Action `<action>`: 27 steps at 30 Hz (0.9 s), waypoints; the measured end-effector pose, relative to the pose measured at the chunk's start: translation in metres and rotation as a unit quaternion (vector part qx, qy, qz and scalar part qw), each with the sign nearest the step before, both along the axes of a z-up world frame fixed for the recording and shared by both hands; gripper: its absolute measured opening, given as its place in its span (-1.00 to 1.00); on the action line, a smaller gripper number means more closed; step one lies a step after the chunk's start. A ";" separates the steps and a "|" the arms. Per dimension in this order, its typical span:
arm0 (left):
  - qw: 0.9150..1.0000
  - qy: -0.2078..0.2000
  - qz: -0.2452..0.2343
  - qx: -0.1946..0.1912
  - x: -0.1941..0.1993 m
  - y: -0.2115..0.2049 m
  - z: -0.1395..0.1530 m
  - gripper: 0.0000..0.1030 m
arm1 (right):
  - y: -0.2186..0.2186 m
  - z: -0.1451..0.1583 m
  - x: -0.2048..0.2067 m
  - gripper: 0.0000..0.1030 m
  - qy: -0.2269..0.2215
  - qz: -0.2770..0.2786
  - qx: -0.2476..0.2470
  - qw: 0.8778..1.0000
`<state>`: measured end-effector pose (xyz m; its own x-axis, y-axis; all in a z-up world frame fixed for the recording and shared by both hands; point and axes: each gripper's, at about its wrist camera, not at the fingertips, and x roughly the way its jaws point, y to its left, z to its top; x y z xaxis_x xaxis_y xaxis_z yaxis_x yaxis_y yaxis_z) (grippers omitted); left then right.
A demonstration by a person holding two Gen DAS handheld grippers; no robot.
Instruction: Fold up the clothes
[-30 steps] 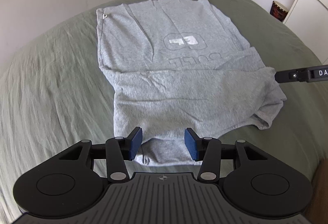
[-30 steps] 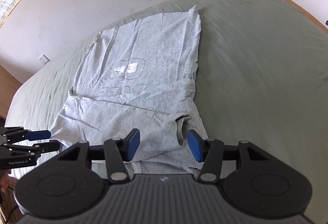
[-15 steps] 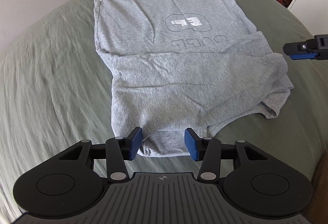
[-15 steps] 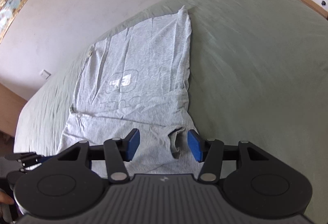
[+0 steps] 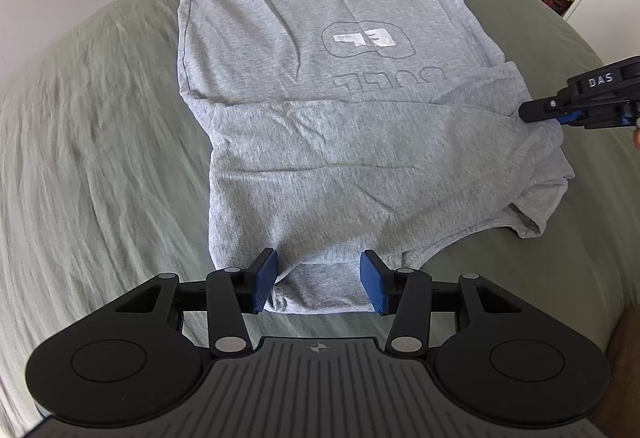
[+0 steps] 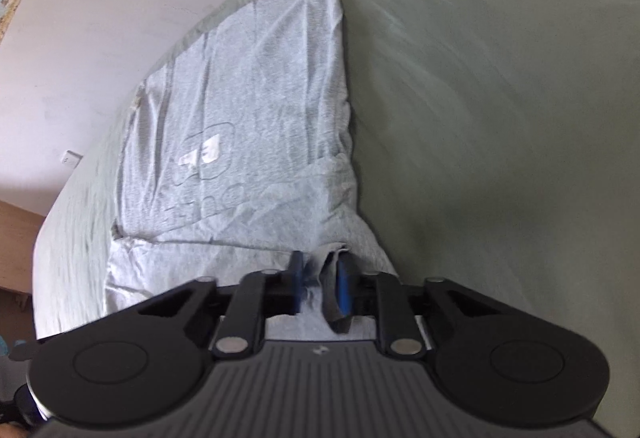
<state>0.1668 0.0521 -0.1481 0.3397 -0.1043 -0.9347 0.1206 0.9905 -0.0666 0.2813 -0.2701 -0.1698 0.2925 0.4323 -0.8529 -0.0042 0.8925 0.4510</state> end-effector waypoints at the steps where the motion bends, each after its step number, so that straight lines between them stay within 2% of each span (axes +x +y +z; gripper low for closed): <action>1: 1.000 -0.002 0.001 -0.002 0.000 0.001 0.001 -0.14 | -0.001 0.006 -0.003 -0.90 -0.014 0.002 0.002 1.000; 5: 1.000 -0.012 0.010 -0.005 0.001 0.005 0.002 -0.14 | -0.003 0.038 -0.003 -0.90 -0.081 0.010 0.015 0.997; 7: 1.000 -0.010 0.016 -0.003 0.004 0.006 -0.001 -0.14 | -0.001 0.043 0.007 -0.90 -0.099 0.012 0.014 0.995; 9: 1.000 -0.007 0.021 -0.001 0.006 0.007 -0.004 -0.14 | 0.003 0.034 0.019 -0.88 -0.084 0.016 0.004 0.996; 12: 1.000 -0.004 0.022 0.002 0.005 0.007 -0.007 -0.14 | 0.010 0.008 0.029 -0.77 -0.040 0.020 -0.043 0.998; 14: 1.000 -0.006 0.023 0.002 0.002 0.009 -0.006 -0.14 | 0.007 0.007 0.024 -0.60 -0.047 0.017 -0.053 0.997; 16: 1.000 -0.009 0.028 0.000 -0.001 0.015 -0.003 -0.14 | -0.002 0.014 0.015 -0.15 -0.064 0.003 -0.046 0.997; 18: 0.999 -0.013 0.037 0.004 -0.005 0.025 0.001 -0.14 | -0.011 0.023 0.002 0.09 -0.080 0.012 -0.036 0.996; 22: 0.998 -0.014 0.054 0.009 -0.006 0.040 0.002 -0.14 | -0.024 0.036 -0.024 0.11 -0.108 0.045 -0.020 0.993; 27: 0.998 -0.007 0.059 0.018 -0.005 0.044 -0.005 -0.14 | -0.008 0.028 -0.037 0.11 -0.139 0.107 -0.057 0.983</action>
